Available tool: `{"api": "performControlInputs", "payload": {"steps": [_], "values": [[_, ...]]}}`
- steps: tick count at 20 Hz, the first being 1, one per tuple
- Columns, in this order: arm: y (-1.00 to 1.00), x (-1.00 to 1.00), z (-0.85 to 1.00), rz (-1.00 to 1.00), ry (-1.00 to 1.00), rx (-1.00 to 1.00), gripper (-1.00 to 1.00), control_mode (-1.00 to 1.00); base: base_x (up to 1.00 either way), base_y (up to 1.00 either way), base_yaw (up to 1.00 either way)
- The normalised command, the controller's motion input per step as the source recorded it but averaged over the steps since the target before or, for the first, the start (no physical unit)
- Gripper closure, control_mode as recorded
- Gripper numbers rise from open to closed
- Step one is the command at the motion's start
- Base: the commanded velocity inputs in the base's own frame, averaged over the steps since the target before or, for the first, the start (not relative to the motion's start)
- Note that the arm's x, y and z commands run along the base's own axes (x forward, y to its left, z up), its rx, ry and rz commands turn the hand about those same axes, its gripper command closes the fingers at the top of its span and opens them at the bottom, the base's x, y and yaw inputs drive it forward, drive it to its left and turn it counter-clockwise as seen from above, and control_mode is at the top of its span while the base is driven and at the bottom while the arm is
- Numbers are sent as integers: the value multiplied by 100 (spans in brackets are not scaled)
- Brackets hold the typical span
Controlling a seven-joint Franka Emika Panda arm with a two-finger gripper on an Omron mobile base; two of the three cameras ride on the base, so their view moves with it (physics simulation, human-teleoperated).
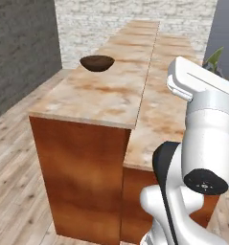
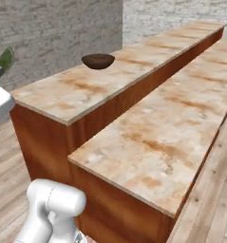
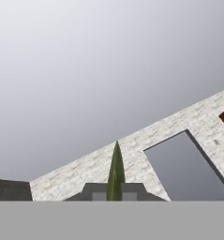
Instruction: There is a bowl on the dining counter. Grab a lemon wedge from the fridge and place it in the bowl. Then get the liquor bottle and glass cup from the cabinet and place them next to the bowl.
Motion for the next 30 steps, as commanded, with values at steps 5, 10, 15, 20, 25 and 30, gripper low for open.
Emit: {"api": "performControlInputs", "payload": {"steps": [5,10,15,20,25,30], "values": [[0,0,0,0,0,0,100,100,5,100,-37],[0,0,0,0,0,0,100,100,5,100,-38],[0,0,0,0,0,0,100,100,5,100,-38],[0,0,0,0,0,0,100,100,6,100,-38],[0,0,0,0,0,0,100,100,6,100,-39],[0,0,0,0,0,0,100,100,10,100,-42]]}}
